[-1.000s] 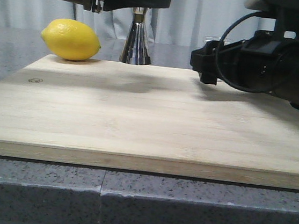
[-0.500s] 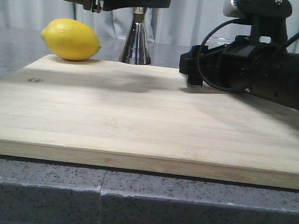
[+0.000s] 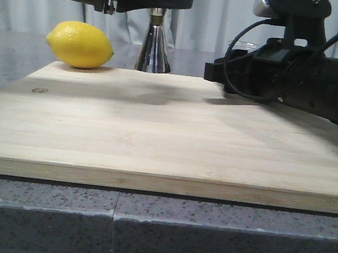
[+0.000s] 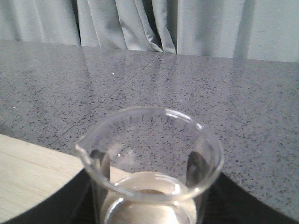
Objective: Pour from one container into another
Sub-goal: 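Reach the right gripper down and grasp the glass beaker, then lift the beaker with the right gripper over the held jigger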
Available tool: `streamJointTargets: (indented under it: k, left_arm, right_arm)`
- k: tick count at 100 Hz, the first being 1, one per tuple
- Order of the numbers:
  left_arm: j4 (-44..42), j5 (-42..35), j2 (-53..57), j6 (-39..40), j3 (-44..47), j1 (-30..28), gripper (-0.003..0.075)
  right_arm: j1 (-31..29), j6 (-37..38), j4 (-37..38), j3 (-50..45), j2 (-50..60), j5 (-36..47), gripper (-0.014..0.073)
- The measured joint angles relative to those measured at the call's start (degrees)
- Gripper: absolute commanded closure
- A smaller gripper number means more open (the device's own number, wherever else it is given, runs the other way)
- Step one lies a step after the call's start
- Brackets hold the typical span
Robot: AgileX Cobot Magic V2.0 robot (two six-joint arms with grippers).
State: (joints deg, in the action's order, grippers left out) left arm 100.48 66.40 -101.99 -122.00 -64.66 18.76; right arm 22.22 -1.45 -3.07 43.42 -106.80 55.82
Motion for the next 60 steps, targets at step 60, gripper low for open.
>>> streamJointTargets:
  k: [60]
  left_arm:
    - [0.0, 0.0, 0.0, 0.0, 0.0, 0.0, 0.0439]
  right_arm:
    - [0.0, -3.79, 3.07, -0.26, 17.82, -21.64, 0.0314]
